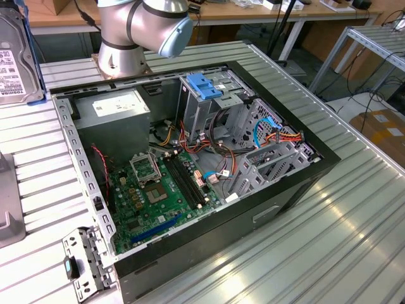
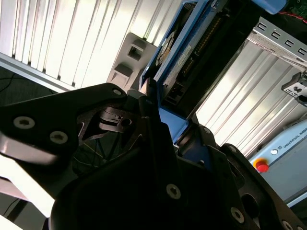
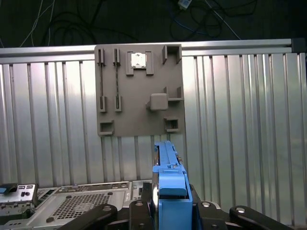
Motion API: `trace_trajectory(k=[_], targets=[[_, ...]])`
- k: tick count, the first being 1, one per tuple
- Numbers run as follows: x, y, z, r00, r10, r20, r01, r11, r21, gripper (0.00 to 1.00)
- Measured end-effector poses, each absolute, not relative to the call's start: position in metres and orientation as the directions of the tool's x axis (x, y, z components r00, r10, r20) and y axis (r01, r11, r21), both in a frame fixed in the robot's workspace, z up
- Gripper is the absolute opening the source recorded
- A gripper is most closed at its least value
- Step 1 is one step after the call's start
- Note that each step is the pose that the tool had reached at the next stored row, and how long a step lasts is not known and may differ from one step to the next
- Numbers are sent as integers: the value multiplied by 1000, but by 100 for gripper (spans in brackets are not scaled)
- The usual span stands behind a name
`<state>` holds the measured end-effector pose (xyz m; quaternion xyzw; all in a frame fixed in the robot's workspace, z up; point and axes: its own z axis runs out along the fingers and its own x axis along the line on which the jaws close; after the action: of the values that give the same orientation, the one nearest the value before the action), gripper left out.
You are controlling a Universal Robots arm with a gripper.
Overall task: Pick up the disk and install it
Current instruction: 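Pick up the disk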
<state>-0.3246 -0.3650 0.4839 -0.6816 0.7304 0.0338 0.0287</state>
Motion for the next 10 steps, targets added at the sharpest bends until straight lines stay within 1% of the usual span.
trace_trajectory(k=[10], targets=[[-320, -365, 483, -69, -994, -88, -998, 69, 10, 37]])
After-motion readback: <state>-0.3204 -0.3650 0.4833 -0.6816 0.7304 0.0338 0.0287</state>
